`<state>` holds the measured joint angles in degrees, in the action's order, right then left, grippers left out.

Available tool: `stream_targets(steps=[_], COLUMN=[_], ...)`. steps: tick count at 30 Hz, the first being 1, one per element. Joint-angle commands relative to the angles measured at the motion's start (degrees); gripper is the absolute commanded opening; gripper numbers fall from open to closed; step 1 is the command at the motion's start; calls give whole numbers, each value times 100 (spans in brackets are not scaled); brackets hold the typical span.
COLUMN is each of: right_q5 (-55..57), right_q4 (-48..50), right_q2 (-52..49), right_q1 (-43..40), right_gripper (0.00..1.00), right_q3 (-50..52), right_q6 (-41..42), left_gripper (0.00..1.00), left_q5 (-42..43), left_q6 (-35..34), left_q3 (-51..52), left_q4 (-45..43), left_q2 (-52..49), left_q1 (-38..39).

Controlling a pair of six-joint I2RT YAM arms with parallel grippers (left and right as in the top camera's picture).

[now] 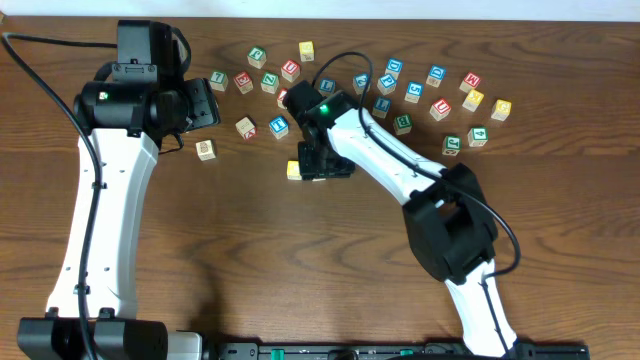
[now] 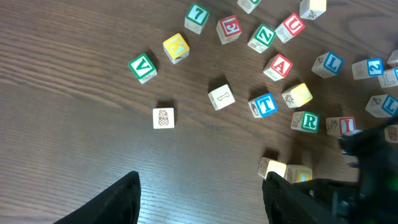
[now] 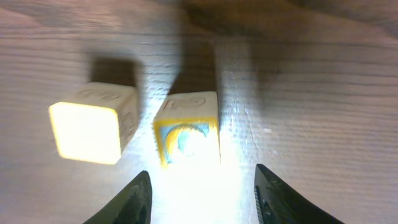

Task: Spell out CORL
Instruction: 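Open the right gripper and raise it away from the O block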

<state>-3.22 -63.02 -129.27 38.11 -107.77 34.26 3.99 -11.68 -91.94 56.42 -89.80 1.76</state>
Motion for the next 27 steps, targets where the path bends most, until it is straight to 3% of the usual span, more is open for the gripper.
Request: stream_targets(steps=[1, 12, 27], right_q5=[-17, -26, -35], right_q4=[-24, -26, -107], right_q2=[442, 1060, 1110], right_q1=[44, -380, -1008], right_gripper=[49, 50, 55], right_q3=[-57, -57, -57], right_q6=[-116, -354, -479], left_gripper=[62, 62, 62], left_q5=[7, 9, 7], left_q6=[114, 114, 111], left_q3=[-17, -17, -17], left_q4=[11, 11, 9], left_q2=[-44, -44, -44], left_q1=[-7, -7, -7])
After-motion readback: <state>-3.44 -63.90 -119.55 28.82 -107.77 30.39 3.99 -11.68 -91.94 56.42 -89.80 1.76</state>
